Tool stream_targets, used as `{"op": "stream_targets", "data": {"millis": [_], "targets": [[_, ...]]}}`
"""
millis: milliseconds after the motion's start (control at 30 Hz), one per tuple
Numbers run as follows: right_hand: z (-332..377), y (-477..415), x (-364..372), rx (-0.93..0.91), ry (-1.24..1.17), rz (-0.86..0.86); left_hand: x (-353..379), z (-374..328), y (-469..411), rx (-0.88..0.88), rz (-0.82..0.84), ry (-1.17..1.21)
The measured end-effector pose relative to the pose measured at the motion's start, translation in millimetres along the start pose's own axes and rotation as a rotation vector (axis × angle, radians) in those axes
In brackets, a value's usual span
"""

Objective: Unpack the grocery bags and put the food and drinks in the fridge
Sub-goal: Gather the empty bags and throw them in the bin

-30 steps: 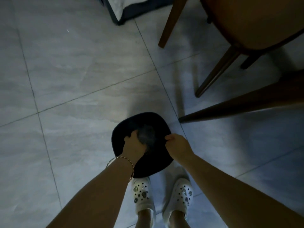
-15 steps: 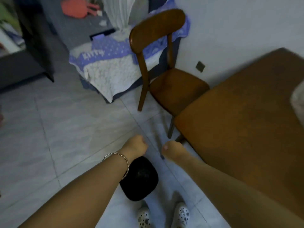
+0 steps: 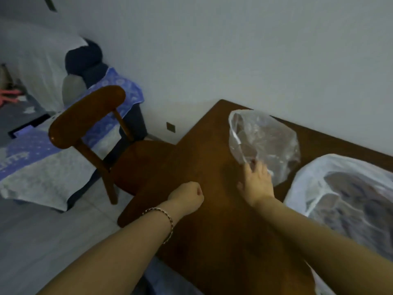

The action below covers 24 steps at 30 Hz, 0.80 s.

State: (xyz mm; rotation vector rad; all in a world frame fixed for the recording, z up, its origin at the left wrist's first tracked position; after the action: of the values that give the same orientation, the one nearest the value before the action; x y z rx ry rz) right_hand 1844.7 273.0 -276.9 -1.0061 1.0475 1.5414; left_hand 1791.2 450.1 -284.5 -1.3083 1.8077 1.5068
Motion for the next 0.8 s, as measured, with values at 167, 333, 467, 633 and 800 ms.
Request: {"op": "stream_targets", "data": {"millis": [167, 333, 467, 633, 800], "targets": [[-91, -77, -9, 0.222, 0.097, 0.028, -3, -70, -44, 0.006, 0.026, 0.045], [-126, -107, 50, 0.289, 0.036, 0.523, 2, -88, -72, -0.041, -0.002, 0.086], [-117, -119, 75, 0.246, -0.191, 0.584, -4, -95, -92, -0.030, -0.084, 0.026], [-67, -100, 49, -0.371, -0.016, 0.598, -13, -110, -102, 0.333, -0.232, -0.442], [-20, -44, -9, -0.951, -0.595, 0.127, -5, -77, -80, 0.377, -0.131, -0.703]]}}
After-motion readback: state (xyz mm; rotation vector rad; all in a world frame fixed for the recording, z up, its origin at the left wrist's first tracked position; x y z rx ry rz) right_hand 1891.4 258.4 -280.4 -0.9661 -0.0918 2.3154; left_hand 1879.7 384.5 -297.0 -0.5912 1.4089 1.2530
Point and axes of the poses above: each hand's wrist, its own y-axis away from the middle knuckle, its own x-axis out of the palm, z = x × y, the point moved 4 cm from there along -y, towards the middle knuckle, and after that the axes turned 13 degrees about -y, right-handed, at the moved point
